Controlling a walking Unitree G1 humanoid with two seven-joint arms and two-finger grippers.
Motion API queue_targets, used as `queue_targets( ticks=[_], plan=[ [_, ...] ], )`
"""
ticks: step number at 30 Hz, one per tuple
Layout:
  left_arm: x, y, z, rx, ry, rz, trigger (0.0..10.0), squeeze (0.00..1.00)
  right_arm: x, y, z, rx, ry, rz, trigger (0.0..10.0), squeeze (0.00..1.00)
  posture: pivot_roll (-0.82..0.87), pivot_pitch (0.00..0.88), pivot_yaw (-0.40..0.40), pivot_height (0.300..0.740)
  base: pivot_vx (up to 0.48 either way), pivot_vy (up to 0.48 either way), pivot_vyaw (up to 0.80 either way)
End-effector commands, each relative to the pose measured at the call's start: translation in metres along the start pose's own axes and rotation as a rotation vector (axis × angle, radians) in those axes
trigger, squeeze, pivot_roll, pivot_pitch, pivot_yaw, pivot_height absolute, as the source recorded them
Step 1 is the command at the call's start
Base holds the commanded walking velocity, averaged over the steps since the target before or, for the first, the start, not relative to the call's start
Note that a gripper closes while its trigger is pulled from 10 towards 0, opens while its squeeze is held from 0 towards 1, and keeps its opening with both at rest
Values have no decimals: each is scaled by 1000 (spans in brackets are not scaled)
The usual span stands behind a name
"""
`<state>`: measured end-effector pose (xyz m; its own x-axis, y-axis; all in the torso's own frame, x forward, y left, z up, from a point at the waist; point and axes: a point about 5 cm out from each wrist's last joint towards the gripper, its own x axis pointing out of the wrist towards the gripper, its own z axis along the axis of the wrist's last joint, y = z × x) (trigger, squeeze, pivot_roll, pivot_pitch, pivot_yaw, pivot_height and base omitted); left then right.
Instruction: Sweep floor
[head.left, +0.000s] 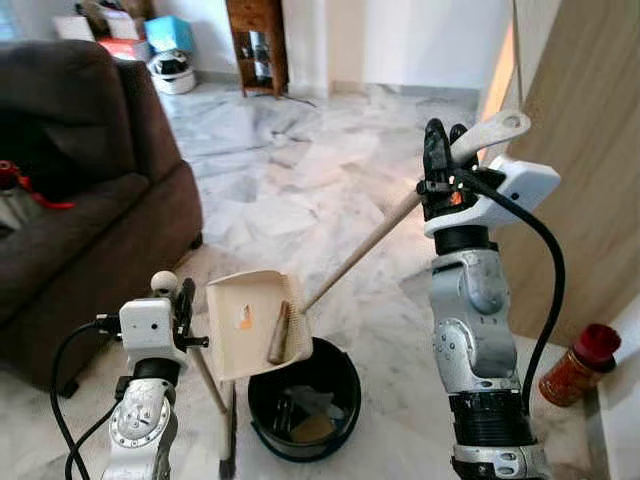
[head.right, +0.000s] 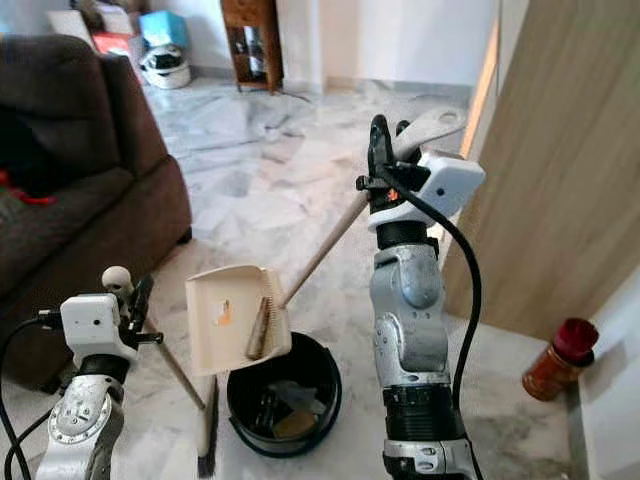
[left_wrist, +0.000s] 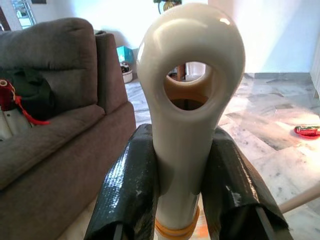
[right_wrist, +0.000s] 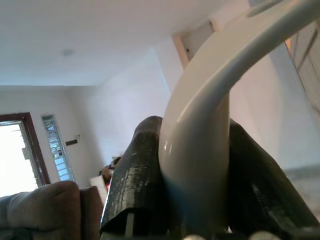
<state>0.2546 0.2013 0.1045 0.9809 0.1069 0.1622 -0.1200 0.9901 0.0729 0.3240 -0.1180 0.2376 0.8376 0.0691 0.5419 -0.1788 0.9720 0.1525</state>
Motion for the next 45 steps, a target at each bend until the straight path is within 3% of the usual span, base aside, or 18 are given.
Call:
queue_targets(
  ticks=[1, 9, 37, 43, 45],
  plan=[
    [3, 2, 9, 6, -52, 5, 10000, 0, 4, 4, 26, -42, -139, 15, 10000, 0, 105, 0, 78, 740, 0, 0, 0],
    [2, 1, 9, 3, -53, 10, 10000, 0, -1, 19, 22, -96, -140, 98, 10000, 0, 107, 0, 75, 740, 0, 0, 0],
    [3, 2, 9, 1, -59, 13, 10000, 0, -11, 37, 22, -230, -183, 244, 10000, 0, 104, 2, 74, 740, 0, 0, 0],
    [4, 1, 10, 9, -63, 6, 10000, 0, -18, 46, 20, -366, -199, 391, 10000, 0, 104, 2, 73, 740, 0, 0, 0],
    [4, 1, 10, 8, -62, 6, 10000, 0, -19, 47, 19, -344, -194, 397, 10000, 0, 104, 2, 73, 740, 0, 0, 0]
  ],
)
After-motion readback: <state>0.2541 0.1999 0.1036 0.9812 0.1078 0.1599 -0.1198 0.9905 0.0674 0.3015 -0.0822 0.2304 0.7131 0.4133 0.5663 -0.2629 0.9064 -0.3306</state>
